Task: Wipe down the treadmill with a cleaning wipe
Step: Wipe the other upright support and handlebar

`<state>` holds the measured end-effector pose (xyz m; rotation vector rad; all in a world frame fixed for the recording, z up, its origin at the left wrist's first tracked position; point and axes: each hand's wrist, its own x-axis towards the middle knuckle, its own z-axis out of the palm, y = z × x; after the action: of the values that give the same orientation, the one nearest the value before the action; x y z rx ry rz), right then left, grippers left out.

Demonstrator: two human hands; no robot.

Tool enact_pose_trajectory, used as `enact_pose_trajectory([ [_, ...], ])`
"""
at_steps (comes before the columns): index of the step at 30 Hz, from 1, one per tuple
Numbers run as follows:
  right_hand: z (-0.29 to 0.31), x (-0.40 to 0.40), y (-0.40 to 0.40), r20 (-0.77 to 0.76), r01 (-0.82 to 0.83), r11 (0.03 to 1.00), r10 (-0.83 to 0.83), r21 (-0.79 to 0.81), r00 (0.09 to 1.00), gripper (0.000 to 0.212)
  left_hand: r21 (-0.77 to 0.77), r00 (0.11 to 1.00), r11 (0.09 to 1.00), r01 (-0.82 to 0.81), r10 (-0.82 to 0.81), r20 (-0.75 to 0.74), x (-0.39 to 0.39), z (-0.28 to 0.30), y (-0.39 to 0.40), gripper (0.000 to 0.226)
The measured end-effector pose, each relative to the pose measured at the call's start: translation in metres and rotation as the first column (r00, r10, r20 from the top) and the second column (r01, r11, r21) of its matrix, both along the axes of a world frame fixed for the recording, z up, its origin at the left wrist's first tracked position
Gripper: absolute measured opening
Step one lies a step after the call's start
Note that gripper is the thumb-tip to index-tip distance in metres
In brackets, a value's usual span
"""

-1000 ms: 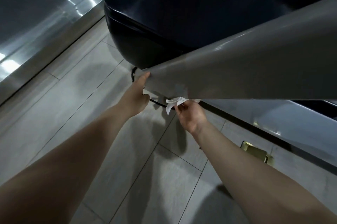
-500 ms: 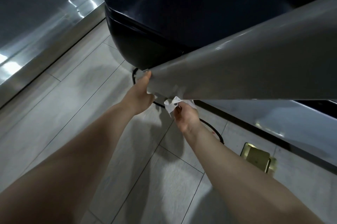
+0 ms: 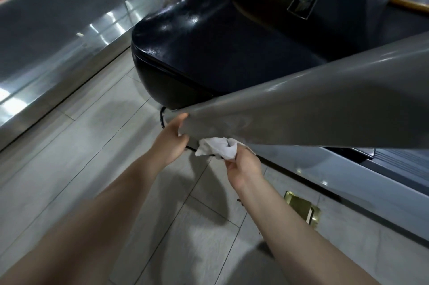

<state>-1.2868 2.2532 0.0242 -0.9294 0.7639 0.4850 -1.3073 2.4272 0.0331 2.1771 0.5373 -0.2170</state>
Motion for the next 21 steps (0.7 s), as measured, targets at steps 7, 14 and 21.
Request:
enact_pose_trajectory([
  [7,-0.02,-0.018,-0.031,0.214,-0.211,0.585,0.572,-0.783,0.792,0.026,-0.329,0.979,0.927,-0.178,0.132,-0.158,-0.035,-0.065,-0.037,0.021],
  [14,-0.085,0.018,-0.019,-0.093,-0.447,0.587,0.534,-0.675,0.84,0.011,-0.62,0.853,0.588,-0.519,0.399,-0.336,-0.01,-0.108,-0.057,0.016],
  [21,-0.106,0.02,0.022,-0.021,-0.525,0.572,0.664,-0.631,0.748,0.014,-0.548,0.775,0.563,-0.619,0.551,-0.309,0.022,-0.148,-0.052,0.006],
])
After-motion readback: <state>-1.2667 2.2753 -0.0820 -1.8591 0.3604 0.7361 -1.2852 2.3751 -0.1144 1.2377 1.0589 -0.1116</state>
